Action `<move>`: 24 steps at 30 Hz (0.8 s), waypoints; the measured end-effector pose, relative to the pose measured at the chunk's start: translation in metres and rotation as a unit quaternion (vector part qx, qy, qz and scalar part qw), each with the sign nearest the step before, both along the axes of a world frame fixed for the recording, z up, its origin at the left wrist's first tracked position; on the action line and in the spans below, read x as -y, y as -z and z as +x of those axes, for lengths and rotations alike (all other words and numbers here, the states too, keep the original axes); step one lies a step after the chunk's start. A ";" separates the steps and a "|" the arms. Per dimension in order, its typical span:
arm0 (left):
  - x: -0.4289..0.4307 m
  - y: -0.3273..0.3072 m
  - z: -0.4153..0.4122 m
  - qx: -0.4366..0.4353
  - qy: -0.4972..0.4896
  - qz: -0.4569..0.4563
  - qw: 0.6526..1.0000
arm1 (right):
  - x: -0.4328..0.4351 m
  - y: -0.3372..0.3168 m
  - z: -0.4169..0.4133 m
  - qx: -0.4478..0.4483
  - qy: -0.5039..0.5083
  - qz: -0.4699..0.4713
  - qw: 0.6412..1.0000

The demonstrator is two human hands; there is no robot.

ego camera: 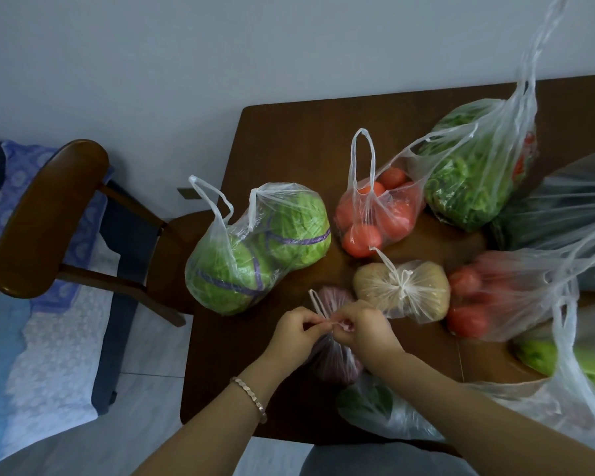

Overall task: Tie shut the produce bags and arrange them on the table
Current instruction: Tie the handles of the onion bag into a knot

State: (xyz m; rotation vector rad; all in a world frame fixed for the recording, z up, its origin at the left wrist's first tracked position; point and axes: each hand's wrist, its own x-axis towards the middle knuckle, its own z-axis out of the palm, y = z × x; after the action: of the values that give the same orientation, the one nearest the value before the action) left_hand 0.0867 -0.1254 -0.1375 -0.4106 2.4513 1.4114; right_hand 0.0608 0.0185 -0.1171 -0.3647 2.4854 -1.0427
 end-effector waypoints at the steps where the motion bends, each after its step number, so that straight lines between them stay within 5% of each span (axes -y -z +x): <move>1: 0.000 0.000 0.002 -0.012 0.003 -0.004 1.000 | -0.001 0.001 0.001 -0.001 0.010 -0.024 1.000; 5: -0.001 0.000 0.003 -0.042 0.015 -0.018 0.999 | -0.005 0.003 0.000 0.040 0.037 -0.106 0.993; 9: -0.003 0.002 0.004 -0.066 0.024 -0.043 0.997 | -0.008 0.004 -0.012 0.277 0.100 -0.257 0.921; 11: -0.006 0.004 0.005 -0.071 0.020 -0.054 0.996 | -0.011 0.008 -0.012 0.288 0.068 -0.252 0.921; 15: -0.006 0.006 0.002 -0.029 0.026 -0.037 0.999 | -0.014 0.013 -0.004 -0.006 -0.047 -0.095 0.994; 18: -0.004 0.004 -0.003 -0.004 0.044 -0.028 0.999 | -0.017 0.013 -0.001 -0.191 -0.139 -0.066 0.970; 24: -0.003 0.004 -0.005 0.034 0.046 -0.028 0.998 | -0.014 0.015 -0.003 -0.311 -0.196 0.068 0.927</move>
State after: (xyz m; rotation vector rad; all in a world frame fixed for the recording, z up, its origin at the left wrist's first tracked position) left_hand 0.0815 -0.1228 -0.1413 -0.3465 2.4260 1.2745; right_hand 0.0582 0.0327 -0.1322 -1.2548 2.8110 -0.6458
